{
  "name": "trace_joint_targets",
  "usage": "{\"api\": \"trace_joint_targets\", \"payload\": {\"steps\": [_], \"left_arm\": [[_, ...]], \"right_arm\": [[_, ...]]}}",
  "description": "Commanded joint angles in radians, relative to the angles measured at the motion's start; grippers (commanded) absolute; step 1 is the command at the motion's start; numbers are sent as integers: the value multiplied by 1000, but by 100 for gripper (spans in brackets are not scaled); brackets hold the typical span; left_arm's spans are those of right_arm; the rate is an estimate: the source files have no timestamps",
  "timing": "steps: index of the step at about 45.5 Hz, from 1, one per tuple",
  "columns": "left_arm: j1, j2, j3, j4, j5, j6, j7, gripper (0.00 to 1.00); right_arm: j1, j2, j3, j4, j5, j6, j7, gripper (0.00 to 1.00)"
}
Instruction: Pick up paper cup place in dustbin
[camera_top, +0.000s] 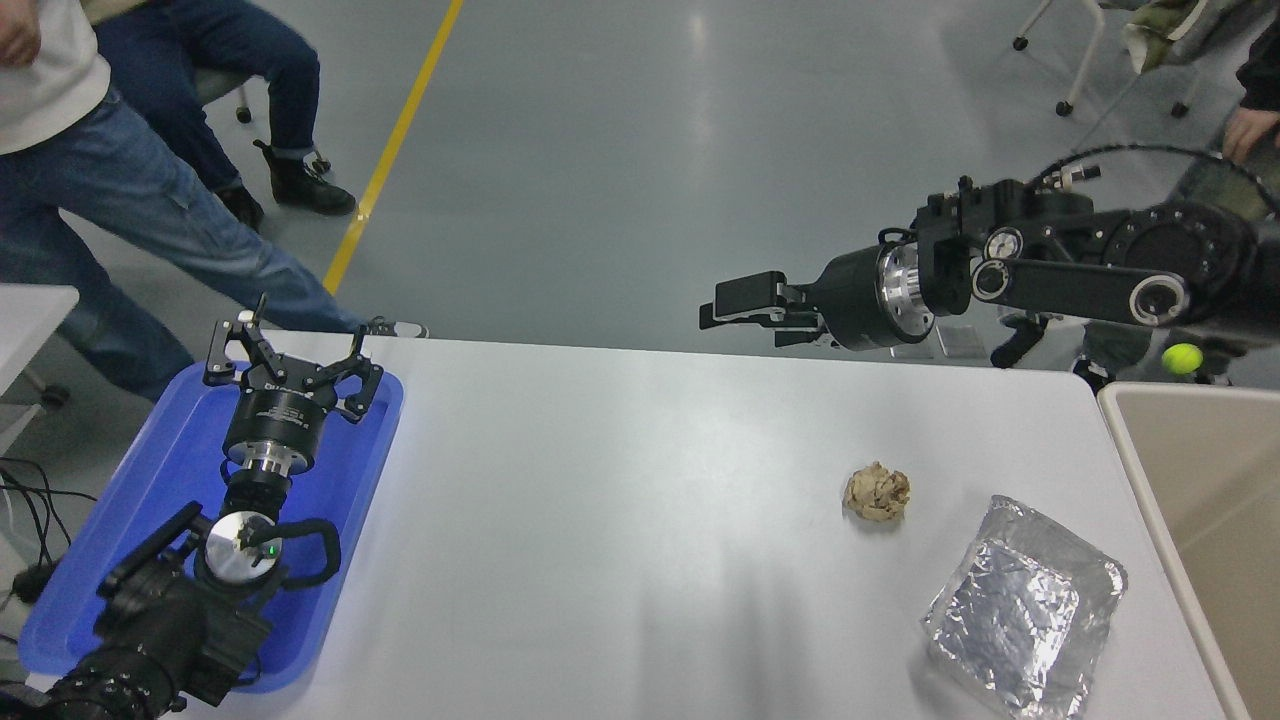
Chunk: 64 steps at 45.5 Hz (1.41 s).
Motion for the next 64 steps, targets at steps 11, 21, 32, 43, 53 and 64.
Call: {"api": "trace_joint_targets", "payload": {"steps": [11,21,32,43,53,64], "left_arm": [[0,0,0,0,0,0,0,100],[0,0,0,0,0,0,0,100],[0,-1,0,0,0,0,0,100],[0,-1,-2,0,0,0,0,100],[0,-1,-2,0,0,0,0,100],[0,-1,-2,0,0,0,0,100]], "right_arm": [[287,70,-319,211,58,145,-6,100],[413,89,-407,271,189,277,-95,100],[487,122,-457,308,362,397,-113,100],[553,122,-485,341,451,435,-104,100],[591,112,-541,358,450,442,-109,100],[597,75,-601,358,422,442,-112,100]]}}
